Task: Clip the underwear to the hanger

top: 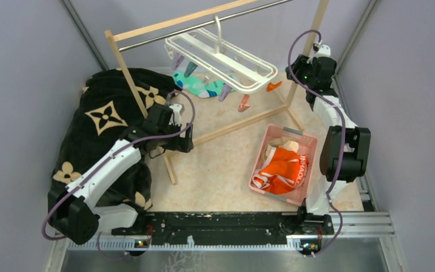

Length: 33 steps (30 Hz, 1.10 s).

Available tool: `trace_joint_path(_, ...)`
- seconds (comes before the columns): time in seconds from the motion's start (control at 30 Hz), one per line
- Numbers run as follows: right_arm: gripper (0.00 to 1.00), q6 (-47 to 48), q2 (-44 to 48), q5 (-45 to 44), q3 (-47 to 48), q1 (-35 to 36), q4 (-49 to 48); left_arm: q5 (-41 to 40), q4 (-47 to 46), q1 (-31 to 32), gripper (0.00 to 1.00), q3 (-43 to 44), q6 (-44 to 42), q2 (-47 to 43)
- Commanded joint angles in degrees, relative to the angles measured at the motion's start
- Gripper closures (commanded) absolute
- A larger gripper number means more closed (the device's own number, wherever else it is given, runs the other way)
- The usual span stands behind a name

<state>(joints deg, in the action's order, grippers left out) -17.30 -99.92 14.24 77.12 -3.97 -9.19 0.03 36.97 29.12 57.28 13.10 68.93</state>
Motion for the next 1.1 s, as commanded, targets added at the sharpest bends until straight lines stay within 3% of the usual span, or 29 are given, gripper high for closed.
trace_joint_path(0.0,0.50,-2.5,-4.5,-1.7,6.0,-1.9,-8.2,-2.3,-2.2,-1.0,0.01,1.7,-4.5,3.0)
trace_joint_path(0.13,0.50,-2.1,-7.6,-0.2,8.7,-2.3,-10.2,-0.8,-3.2,-1.3,0.01,4.1,-6.5,5.7)
trace_joint_path(0.23,0.35,-0.6,-7.5,2.3,9.7,-2.4,-9.8,1.6,-2.5,-1.2,0.01,7.0,-8.1,5.9)
trace_joint_path(0.4,0.25,-0.6,1.6,2.3,4.0,-2.8,-10.7,6.9,-5.6,-1.2,0.01,7.9,-11.6,-1.4)
trace_joint_path(0.6,0.23,-2.2,15.1,-2.4,-4.2,-2.9,-6.7,9.1,-7.9,-1.3,0.00,6.5,-13.2,-11.9)
trace_joint_path(0.9,0.23,-5.3,28.2,-7.9,-7.2,-3.2,7.5,13.4,-7.4,-1.2,0.00,9.7,-14.0,-15.4)
trace_joint_path(1.07,0.25,-15.7,40.2,-8.3,-12.1,-3.3,11.1,14.1,-9.7,-1.3,0.00,13.4,-13.6,-16.6)
